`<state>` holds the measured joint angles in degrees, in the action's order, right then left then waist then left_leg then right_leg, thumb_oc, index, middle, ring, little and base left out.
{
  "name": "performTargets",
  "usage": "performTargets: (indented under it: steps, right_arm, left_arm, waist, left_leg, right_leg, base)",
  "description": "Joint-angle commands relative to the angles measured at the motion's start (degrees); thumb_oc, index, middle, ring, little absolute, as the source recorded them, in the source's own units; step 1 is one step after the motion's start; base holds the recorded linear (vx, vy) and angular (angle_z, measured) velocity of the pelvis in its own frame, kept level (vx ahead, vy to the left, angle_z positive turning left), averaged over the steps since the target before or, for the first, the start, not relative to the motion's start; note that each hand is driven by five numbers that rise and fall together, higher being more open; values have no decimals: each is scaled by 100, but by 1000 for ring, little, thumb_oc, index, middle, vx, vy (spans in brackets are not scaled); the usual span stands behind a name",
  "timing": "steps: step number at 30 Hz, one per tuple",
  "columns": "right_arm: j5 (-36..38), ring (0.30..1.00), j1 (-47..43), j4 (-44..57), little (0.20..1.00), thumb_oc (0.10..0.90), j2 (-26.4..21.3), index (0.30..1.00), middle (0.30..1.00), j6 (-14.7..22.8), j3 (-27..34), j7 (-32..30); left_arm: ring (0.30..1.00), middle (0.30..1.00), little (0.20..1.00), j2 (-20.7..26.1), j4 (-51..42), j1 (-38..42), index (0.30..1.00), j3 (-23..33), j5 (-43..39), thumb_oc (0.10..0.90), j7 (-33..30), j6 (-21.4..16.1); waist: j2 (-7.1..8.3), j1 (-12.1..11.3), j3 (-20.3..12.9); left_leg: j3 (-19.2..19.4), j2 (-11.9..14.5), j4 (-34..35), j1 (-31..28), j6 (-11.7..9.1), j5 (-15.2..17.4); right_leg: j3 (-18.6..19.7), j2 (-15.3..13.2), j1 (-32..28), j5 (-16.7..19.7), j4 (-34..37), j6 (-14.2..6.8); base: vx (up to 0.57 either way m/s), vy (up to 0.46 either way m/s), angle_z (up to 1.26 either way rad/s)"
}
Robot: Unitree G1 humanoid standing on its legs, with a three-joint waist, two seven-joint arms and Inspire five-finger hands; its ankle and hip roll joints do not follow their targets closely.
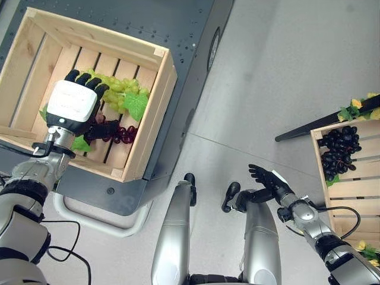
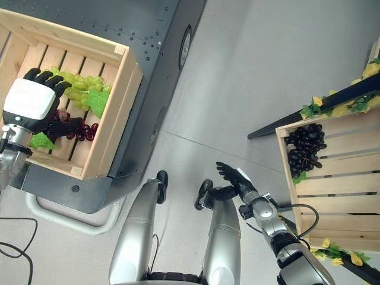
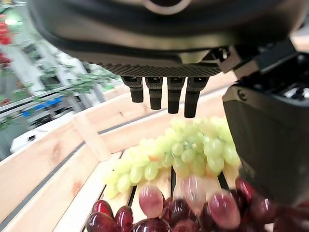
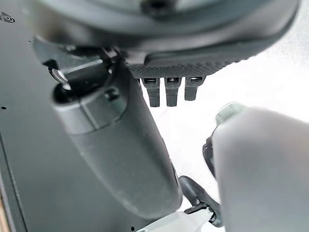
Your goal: Pick up the fruits from the basket on one side to the basket on the other side
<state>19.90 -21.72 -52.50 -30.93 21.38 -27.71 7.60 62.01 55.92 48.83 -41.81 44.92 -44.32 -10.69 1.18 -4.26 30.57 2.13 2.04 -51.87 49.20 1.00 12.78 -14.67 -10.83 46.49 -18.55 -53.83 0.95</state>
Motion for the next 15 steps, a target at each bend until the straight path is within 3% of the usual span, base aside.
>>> performTargets:
  steps: [1, 8, 12, 15]
  right_arm:
    - [-81, 900, 172, 317, 900, 800, -429, 900, 900, 141, 193, 65]
    - [-4, 900, 125, 215, 900, 800, -411, 900, 900, 239, 237, 97]
    - [66, 900, 108, 210, 900, 800, -315, 900, 900, 320, 203, 140]
    - [104, 900, 198, 245, 900, 800, -230, 900, 900, 393, 126, 101]
  left_arm:
    - [900, 900, 900, 776, 54, 465, 900, 310, 48, 800, -46, 585]
    - [900, 900, 900, 880, 66, 742, 900, 161, 369, 800, -165, 703]
    - [900, 900, 900, 889, 71, 865, 900, 137, 315, 800, -532, 809]
    - [900, 900, 900, 849, 149, 978, 900, 128, 183, 800, -732, 806]
  waist:
    - [36, -40, -77]
    - [150, -55, -77]
    - [228, -77, -77]
    - [288, -82, -77]
  left_leg:
    - [422, -233, 454, -409, 309, 176]
    - [359, -178, 410, -95, 318, 67]
    - [323, -158, 472, -53, 287, 42]
    - [306, -127, 449, -156, 281, 174]
  right_leg:
    - [-72, 248, -486, 257, 363, 32]
    - [-176, 240, -239, 394, 363, 39]
    - [-233, 260, -242, 462, 470, -3]
    - [-225, 262, -336, 406, 464, -75]
  base:
    - [0, 0, 0]
    - [-30, -12, -1]
    - [-8, -23, 6]
    - [12, -6, 1]
